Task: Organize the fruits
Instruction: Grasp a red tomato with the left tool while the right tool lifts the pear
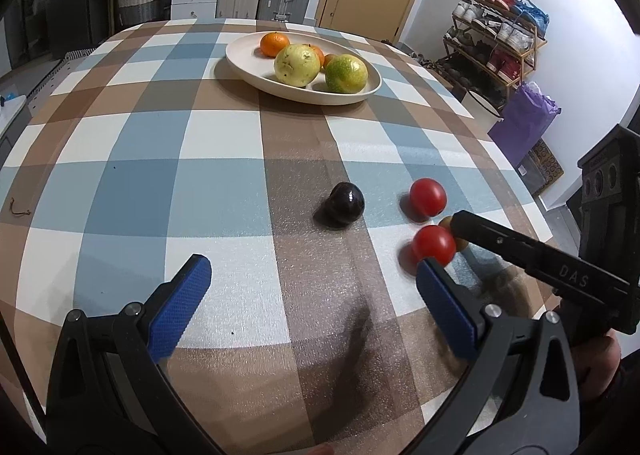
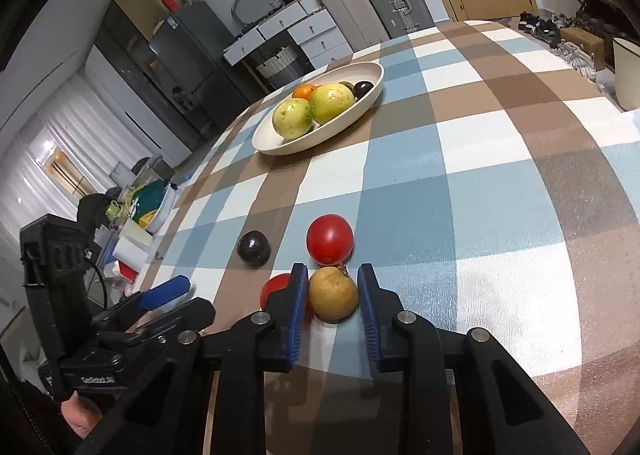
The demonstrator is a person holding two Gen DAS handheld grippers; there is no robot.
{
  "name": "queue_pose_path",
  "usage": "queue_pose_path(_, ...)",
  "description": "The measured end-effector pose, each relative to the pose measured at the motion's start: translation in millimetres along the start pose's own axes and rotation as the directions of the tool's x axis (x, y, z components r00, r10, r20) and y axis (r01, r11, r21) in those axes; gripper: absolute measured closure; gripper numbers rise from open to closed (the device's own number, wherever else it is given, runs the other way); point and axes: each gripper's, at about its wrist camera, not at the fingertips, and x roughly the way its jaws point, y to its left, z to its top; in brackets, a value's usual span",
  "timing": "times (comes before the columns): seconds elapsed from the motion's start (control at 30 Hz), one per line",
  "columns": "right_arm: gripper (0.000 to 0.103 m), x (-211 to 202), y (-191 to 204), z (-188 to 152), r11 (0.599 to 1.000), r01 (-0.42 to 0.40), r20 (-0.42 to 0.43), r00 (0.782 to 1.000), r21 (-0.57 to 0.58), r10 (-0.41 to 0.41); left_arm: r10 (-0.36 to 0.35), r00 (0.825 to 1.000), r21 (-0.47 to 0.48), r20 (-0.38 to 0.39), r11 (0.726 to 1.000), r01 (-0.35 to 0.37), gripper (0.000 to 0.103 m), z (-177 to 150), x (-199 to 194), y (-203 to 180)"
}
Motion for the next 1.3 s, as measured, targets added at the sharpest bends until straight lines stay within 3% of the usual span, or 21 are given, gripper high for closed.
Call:
queue_pose_path(0.9,0.078,-41.9,-22.3,6.0,0.991,-0.123,0.120,0.986,0.043,0.117,-0.062,0.994,0.123,-0.089,0.990,0.073,0.002,10.2,32.5,-62.5)
queue_pose_path(1.1,0.078,-52.9,-21.3,6.9,0.989,-0.146,0.149,0.979,0.025,0.141,-0.100,0.990,0.159,-0.104,0.980,0.116,0.014,16.3,38.8,-79.4)
queue_pose_path(1.3,0.078,-67.6,-21.7,7.4,0.990,-0.142,0.196,0.970,-0.005,0.141,-0.134,0.981,0.149,-0.139,0.977,0.155,0.038,17.8,48.8,-83.0)
